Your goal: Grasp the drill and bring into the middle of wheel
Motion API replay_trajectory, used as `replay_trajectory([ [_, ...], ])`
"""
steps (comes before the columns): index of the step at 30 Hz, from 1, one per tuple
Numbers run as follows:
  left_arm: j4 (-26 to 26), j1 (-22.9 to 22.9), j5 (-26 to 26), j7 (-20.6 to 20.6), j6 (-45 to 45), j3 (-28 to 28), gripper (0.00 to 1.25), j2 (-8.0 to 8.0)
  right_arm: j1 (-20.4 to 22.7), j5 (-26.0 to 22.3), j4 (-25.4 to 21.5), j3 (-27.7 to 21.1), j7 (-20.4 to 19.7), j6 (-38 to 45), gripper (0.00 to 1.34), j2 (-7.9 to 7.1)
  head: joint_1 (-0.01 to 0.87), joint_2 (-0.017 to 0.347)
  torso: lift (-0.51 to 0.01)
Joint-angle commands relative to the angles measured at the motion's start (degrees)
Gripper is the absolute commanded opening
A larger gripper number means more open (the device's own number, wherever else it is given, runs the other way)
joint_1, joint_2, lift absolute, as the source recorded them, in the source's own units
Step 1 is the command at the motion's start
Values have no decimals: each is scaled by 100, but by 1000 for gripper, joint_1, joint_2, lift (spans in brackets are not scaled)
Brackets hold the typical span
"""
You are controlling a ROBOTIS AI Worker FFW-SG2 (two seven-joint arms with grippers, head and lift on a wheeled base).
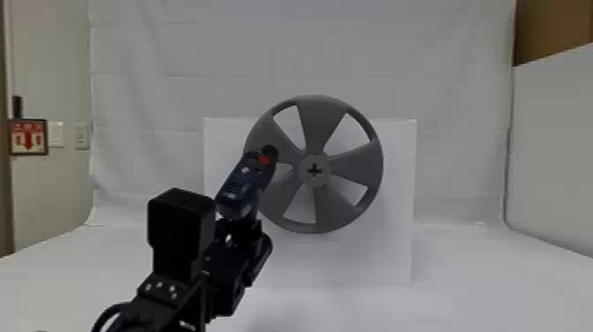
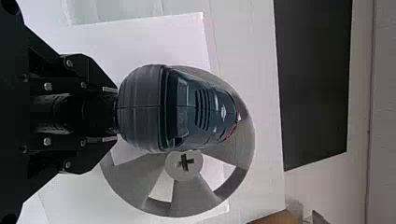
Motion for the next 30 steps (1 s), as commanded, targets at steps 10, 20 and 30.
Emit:
replay_trajectory([
  [10,339,-321,733,0,-204,-405,71,-18,-7,72,0,62,45,16,1046,0,54,31,-403],
  [20,523,-488,1128,0,25,-405,71,-167,2,107,0,106,45,34,1046,-17,54,31,-403],
  [30,840,-655,1330,0,157,-405,71,-343,2,151,0,132,45,43,1039,-26,54,31,-403],
])
